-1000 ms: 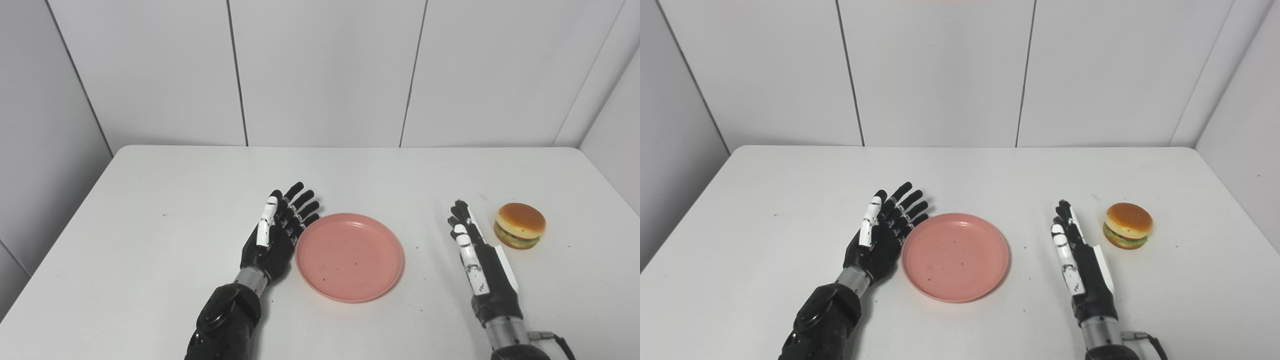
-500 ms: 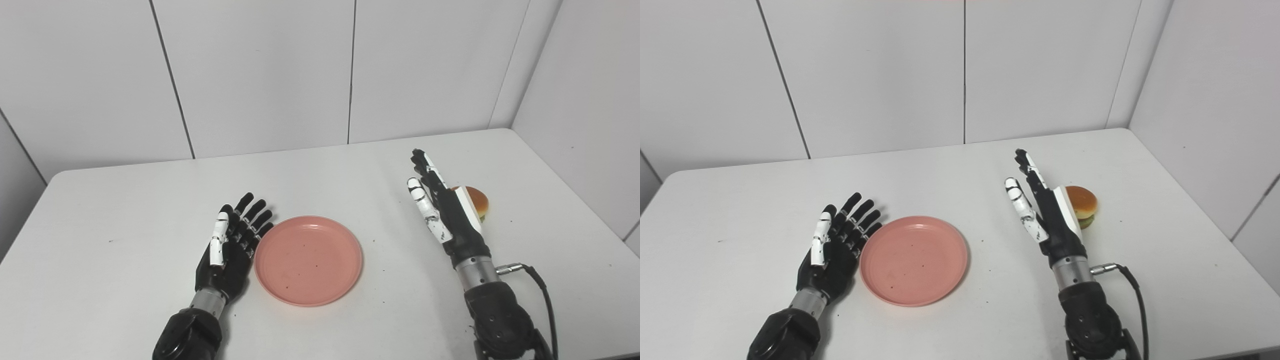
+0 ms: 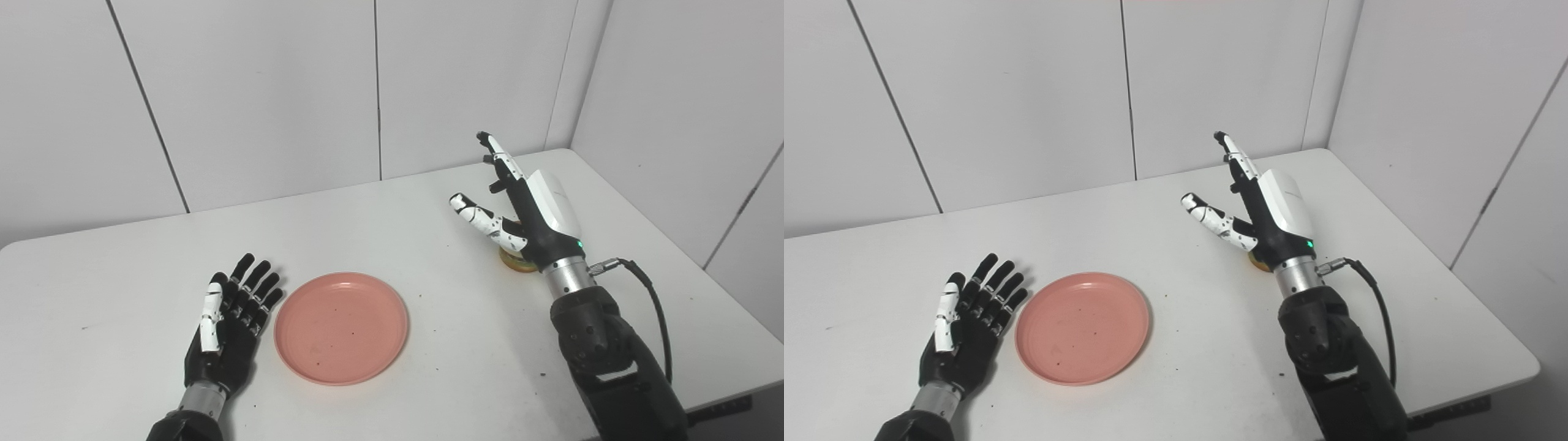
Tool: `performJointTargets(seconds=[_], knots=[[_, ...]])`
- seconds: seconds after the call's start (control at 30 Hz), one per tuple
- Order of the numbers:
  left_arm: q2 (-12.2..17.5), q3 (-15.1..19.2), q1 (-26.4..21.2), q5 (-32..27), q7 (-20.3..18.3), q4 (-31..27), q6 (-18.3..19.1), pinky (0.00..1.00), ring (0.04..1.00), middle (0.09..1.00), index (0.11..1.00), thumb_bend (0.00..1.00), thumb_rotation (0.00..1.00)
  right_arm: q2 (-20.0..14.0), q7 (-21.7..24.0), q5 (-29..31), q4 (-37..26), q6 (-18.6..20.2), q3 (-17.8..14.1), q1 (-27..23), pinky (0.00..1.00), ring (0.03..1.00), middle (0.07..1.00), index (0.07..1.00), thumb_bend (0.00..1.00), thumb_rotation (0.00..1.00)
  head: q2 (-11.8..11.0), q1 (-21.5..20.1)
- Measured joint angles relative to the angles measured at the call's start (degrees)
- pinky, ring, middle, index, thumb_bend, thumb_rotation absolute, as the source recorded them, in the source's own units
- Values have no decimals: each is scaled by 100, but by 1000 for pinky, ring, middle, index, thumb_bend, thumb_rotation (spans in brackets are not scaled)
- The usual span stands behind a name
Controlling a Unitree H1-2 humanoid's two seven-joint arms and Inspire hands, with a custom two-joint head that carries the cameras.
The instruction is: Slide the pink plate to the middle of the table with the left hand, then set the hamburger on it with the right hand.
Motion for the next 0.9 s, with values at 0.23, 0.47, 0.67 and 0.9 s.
performJointTargets(seconds=[0.23,0.47,0.67,0.9], knots=[[78,35,-19,-105,-112,71,-2,932,907,915,918,340,1000,-205,13,-989,-5,489,-71,0,609,800,900,910,795,719,0,-53],[113,38,-30,-105,-198,110,-20,937,919,924,926,337,1000,-381,554,-1677,-1,1052,17,-40,655,829,910,895,838,612,26,-89],[112,56,-33,-106,-203,112,-20,941,915,924,925,341,1000,-529,870,-1929,247,1123,99,-181,665,839,937,909,866,578,79,-80],[118,83,-32,-109,-228,108,-19,934,914,923,924,339,1000,-529,1069,-1938,666,1258,124,-255,700,867,944,910,885,584,123,-89]])
